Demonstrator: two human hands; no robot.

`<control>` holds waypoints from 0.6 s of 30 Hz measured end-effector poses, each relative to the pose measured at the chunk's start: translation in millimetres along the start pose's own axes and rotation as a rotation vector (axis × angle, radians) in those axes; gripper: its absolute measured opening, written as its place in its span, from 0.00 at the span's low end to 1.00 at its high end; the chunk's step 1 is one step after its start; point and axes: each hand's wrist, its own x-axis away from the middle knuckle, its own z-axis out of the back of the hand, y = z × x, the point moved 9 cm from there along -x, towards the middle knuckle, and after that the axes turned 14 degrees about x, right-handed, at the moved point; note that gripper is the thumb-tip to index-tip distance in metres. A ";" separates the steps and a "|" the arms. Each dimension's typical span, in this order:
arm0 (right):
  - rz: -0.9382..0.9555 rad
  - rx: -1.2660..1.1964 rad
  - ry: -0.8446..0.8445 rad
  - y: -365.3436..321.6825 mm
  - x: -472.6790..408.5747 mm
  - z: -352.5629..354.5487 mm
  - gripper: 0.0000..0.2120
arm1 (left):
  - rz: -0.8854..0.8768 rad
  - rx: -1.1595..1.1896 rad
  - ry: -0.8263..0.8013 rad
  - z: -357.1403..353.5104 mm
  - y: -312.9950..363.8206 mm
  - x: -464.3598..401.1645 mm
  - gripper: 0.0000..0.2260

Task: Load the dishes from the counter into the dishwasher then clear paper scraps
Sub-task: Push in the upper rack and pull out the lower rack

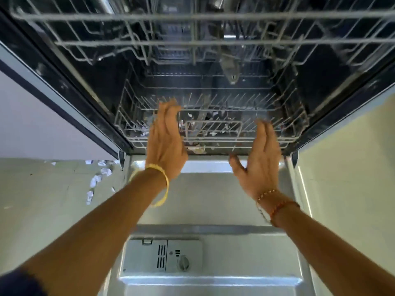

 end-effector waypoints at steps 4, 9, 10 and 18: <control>0.245 0.314 -0.402 -20.9 -29.0 -53.6 0.41 | 0.124 -0.290 -0.348 -47.6 -29.1 -19.3 0.36; 0.241 0.478 -0.584 -33.5 -23.7 -86.3 0.44 | 0.332 -0.378 -0.462 -85.8 -42.3 -8.8 0.43; 0.210 0.475 -0.608 -33.4 -25.4 -85.6 0.45 | 0.324 -0.403 -0.467 -83.9 -42.6 -10.3 0.43; 0.250 0.579 -0.766 -44.7 15.5 -47.2 0.26 | 0.283 -0.393 -0.675 -62.7 -30.7 26.3 0.24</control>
